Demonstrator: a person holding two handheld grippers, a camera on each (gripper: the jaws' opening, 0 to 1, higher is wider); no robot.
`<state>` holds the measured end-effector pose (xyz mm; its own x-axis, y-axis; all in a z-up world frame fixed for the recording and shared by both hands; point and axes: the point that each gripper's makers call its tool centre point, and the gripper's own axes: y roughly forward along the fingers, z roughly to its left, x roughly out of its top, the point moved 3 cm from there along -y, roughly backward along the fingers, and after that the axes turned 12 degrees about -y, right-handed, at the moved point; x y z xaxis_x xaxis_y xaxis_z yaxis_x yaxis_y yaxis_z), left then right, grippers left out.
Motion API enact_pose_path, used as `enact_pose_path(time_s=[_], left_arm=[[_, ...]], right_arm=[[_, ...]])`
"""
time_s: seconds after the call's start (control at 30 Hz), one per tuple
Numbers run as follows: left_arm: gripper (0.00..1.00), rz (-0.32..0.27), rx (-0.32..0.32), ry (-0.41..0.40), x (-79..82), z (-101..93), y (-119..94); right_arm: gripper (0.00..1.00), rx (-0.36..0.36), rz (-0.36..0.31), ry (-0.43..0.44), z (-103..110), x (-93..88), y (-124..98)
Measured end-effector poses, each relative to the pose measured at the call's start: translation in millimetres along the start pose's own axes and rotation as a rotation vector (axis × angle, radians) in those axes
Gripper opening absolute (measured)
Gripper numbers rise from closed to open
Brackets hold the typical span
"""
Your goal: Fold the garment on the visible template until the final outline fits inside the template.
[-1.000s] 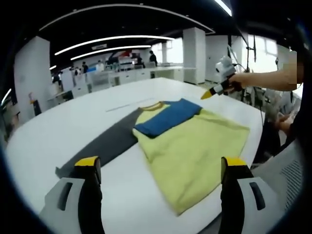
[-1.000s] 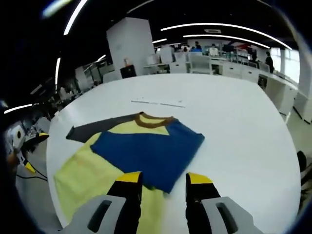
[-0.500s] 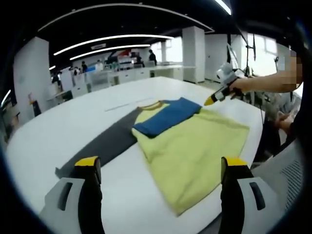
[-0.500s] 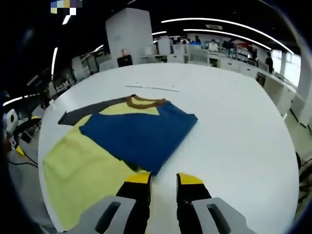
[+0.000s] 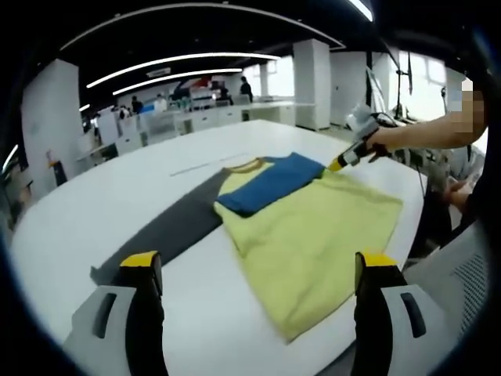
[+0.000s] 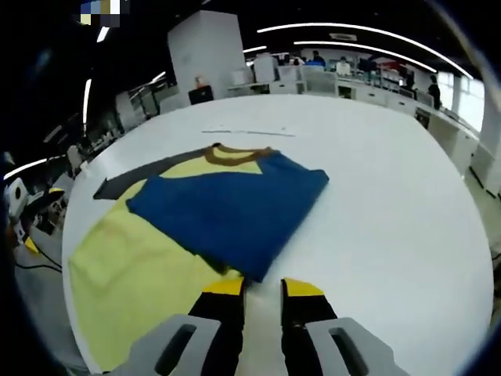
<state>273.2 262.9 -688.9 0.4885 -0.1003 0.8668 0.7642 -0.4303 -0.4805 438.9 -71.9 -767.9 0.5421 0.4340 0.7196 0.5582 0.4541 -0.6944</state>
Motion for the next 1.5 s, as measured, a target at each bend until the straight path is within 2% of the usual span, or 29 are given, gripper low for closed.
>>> enact_pose_path(time_s=[0.27, 0.53, 0.87, 1.23, 1.5], left_arm=[[0.99, 0.01, 0.007, 0.004, -2.1, 0.6, -1.4], [0.99, 0.025, 0.016, 0.006, -5.8, 2.7, -3.4], [0.99, 0.016, 0.016, 0.003, -4.7, 2.6, -3.0], [0.99, 0.017, 0.014, 0.004, -5.2, 3.8, -2.6], [0.99, 0.017, 0.017, 0.004, -5.2, 3.9, -2.7]], right_arm=[[0.06, 0.004, 0.002, 0.009, 7.6, 2.8, 9.6], [0.0, -0.021, -0.004, 0.029, 5.8, 4.7, 12.6], [0.0, -0.058, 0.009, 0.035, -2.8, 2.5, 6.2], [0.0, -0.112, 0.033, -0.011, -19.3, -1.1, -4.2], [0.0, -0.167, 0.058, -0.113, -26.5, 0.4, -8.3]])
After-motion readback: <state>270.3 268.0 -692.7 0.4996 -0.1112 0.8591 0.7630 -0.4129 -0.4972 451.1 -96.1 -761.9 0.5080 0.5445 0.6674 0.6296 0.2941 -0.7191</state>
